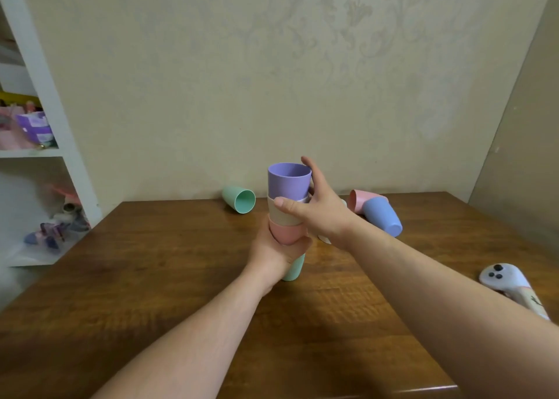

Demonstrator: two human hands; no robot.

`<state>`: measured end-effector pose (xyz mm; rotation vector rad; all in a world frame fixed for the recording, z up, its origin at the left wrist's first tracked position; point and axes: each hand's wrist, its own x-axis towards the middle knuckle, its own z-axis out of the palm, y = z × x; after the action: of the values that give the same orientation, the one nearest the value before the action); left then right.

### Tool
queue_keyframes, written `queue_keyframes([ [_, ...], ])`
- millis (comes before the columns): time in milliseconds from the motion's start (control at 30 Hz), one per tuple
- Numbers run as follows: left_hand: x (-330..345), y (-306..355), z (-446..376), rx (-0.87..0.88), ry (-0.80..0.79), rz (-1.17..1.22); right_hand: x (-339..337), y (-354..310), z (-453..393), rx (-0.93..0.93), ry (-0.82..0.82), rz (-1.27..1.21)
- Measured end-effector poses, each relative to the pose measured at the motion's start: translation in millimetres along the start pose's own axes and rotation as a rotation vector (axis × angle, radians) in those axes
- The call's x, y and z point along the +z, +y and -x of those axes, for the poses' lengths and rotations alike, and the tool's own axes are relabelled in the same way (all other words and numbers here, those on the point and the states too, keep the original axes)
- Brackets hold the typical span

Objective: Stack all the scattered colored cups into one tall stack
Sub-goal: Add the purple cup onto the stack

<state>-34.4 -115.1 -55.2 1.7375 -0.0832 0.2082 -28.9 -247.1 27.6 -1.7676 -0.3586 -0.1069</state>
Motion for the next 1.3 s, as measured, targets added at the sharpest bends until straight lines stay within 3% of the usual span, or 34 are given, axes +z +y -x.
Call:
queue_keyframes([
  [67,4,-2,-1,-0.009,0.023,0.011,-16,5,6,-0.026,0.013,0.065],
  [167,10,-4,-7,-0.022,0.067,0.039,-52,24,3,-0.069,0.306,0.252],
  [267,20,-7,-22,-0.021,0.063,0.014,-104,55,-22,0.104,0.508,0.511],
  [367,21,-9,-29,-0.026,0.067,0.003,-143,79,-33,0.332,0.474,0.779],
  [500,22,-14,-33,-0.032,0.060,0.002,-159,104,-40,0.504,0.406,0.821],
  [667,23,-15,-39,-0.023,0.048,-0.003,-156,127,-41,0.545,0.203,0.916],
  [833,22,-17,-40,-0.030,0.054,-0.022,-155,135,-30,0.597,0.294,0.959],
  [1100,14,-7,-33,-0.073,0.004,-0.062,-135,91,-2,0.751,0.136,1.004],
  [1300,-3,-5,-16,-0.083,0.028,-0.103,-127,98,26,0.639,0.176,0.832],
])
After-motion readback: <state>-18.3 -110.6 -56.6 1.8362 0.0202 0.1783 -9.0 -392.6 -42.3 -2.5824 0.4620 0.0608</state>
